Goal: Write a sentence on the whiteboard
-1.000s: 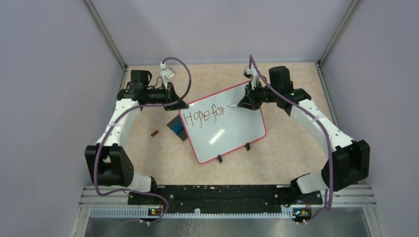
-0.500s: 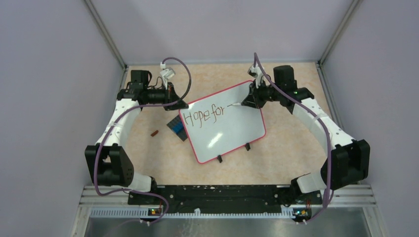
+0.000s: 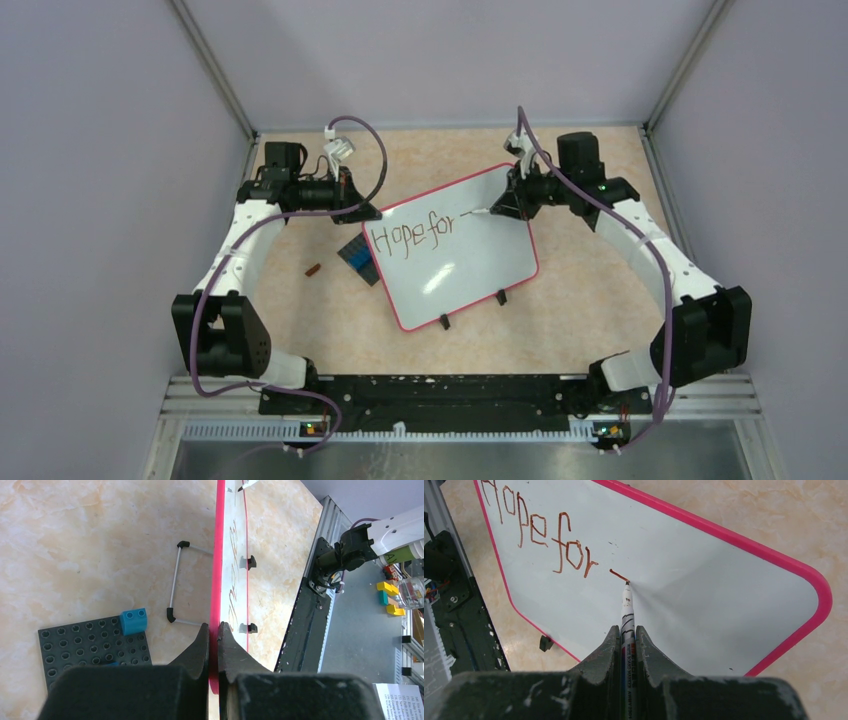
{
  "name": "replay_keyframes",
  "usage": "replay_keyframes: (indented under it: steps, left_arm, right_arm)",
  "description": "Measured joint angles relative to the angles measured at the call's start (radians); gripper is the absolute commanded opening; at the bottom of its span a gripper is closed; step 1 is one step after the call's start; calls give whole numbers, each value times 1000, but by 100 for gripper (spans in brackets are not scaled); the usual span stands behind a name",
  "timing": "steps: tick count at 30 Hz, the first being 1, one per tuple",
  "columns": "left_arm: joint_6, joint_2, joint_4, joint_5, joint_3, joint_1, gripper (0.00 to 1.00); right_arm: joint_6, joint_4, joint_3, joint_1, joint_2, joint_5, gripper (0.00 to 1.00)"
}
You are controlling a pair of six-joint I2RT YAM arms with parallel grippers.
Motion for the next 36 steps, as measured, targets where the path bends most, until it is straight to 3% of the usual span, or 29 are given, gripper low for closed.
replay_keyframes:
  steps: [36]
  left_arm:
    - [0, -1, 0, -5, 0, 0, 0]
  right_arm:
    - [14, 44, 49, 3, 48, -40, 0]
